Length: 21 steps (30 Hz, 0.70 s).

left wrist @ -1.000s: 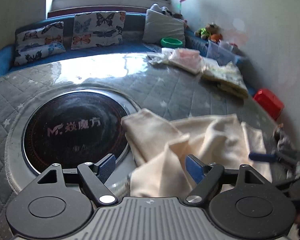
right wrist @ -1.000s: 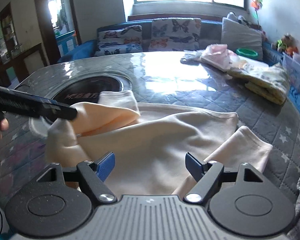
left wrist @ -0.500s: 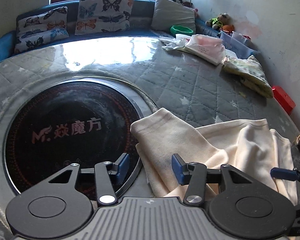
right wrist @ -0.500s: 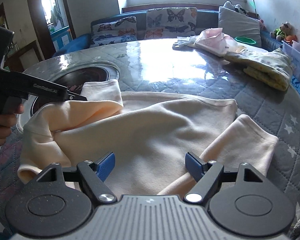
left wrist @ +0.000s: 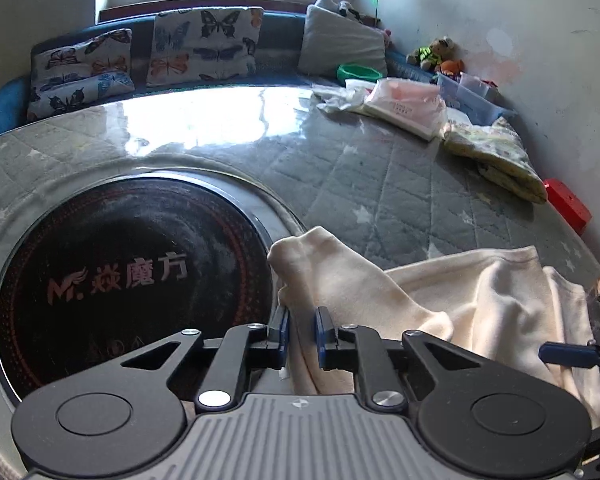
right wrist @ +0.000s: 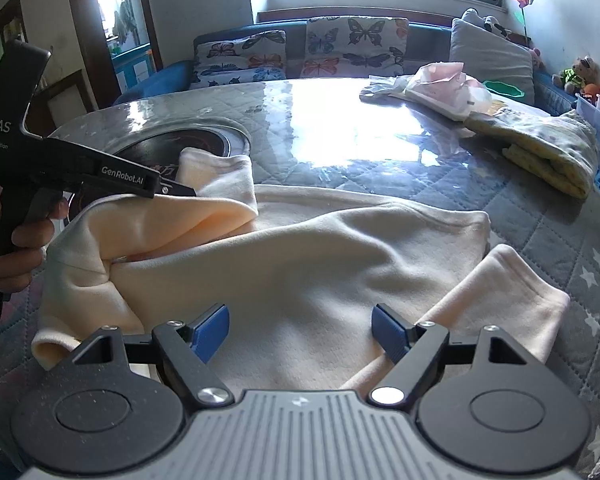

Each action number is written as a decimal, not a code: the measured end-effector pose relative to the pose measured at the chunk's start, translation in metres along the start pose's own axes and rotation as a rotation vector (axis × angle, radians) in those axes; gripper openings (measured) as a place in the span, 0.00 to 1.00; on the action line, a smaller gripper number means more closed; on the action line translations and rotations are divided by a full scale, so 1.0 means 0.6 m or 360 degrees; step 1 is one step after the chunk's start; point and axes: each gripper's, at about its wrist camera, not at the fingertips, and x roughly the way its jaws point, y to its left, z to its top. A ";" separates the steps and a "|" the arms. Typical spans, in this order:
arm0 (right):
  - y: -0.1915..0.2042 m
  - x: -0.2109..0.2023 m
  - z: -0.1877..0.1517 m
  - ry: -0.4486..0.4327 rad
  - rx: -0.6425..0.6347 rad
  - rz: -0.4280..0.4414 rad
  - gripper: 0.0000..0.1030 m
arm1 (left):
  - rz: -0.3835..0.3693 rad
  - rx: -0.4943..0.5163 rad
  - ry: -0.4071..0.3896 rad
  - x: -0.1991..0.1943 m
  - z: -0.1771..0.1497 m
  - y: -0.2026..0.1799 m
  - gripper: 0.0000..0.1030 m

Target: Fold clothes

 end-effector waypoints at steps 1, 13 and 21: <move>0.002 0.000 0.001 0.0002 -0.0008 0.0000 0.78 | 0.0024 -0.0004 -0.0012 -0.001 0.000 0.004 0.12; 0.036 0.017 0.017 0.0035 -0.0119 0.0062 0.80 | 0.0293 -0.0084 -0.0130 -0.034 0.006 0.096 0.11; 0.098 0.053 0.040 0.0050 -0.0243 0.0179 0.80 | 0.0481 -0.0126 -0.0131 -0.055 -0.003 0.186 0.11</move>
